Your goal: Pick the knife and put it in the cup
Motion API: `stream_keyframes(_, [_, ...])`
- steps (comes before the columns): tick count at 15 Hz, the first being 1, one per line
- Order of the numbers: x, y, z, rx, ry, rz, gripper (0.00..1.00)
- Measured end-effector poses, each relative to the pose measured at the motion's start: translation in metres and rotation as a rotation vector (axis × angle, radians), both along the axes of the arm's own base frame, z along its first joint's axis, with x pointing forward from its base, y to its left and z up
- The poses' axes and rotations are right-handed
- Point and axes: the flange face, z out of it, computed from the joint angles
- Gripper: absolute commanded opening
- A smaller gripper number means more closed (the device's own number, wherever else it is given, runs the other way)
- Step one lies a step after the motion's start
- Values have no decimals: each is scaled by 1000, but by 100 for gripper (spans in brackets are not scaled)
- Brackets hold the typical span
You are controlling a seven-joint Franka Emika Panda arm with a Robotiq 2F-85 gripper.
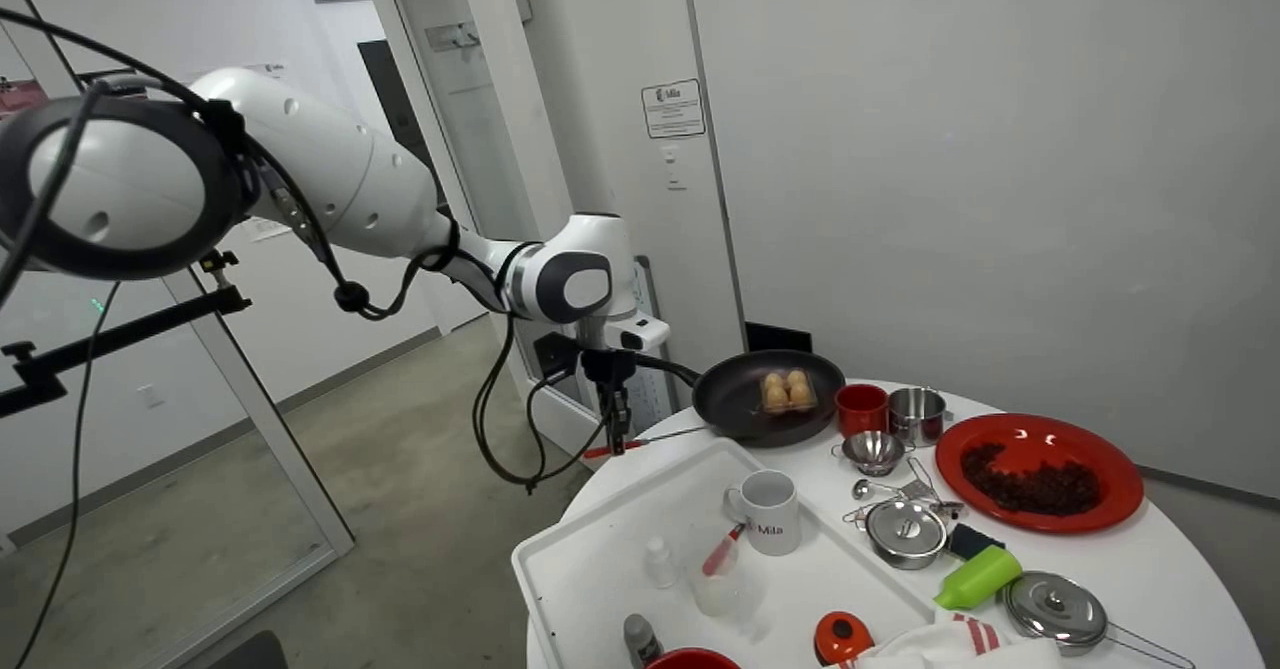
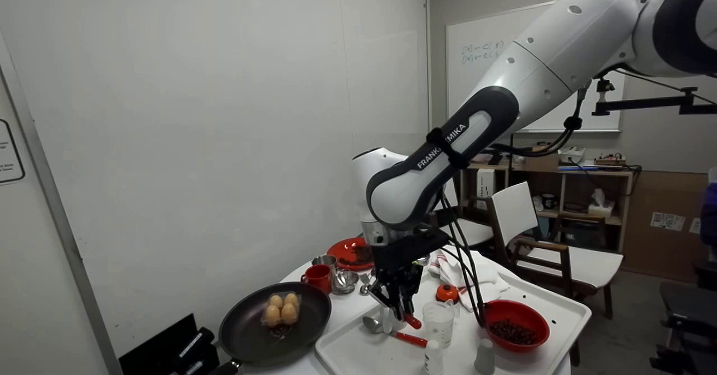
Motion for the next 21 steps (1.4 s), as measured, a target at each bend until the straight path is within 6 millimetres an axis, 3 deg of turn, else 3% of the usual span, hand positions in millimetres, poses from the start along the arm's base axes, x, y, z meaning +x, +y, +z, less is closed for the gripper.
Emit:
stream_keyframes(3, [8, -21, 14, 2, -25, -32, 7])
stream_keyframes(7, [16, -51, 46, 17, -58, -57, 7])
stream_keyframes(11, [16, -79, 66, 133, -50, -52, 7])
stream_keyframes(16, [9, -104, 67, 283, 0, -39, 7])
stream_keyframes(21, [4, -106, 64, 330, 22, -42, 8])
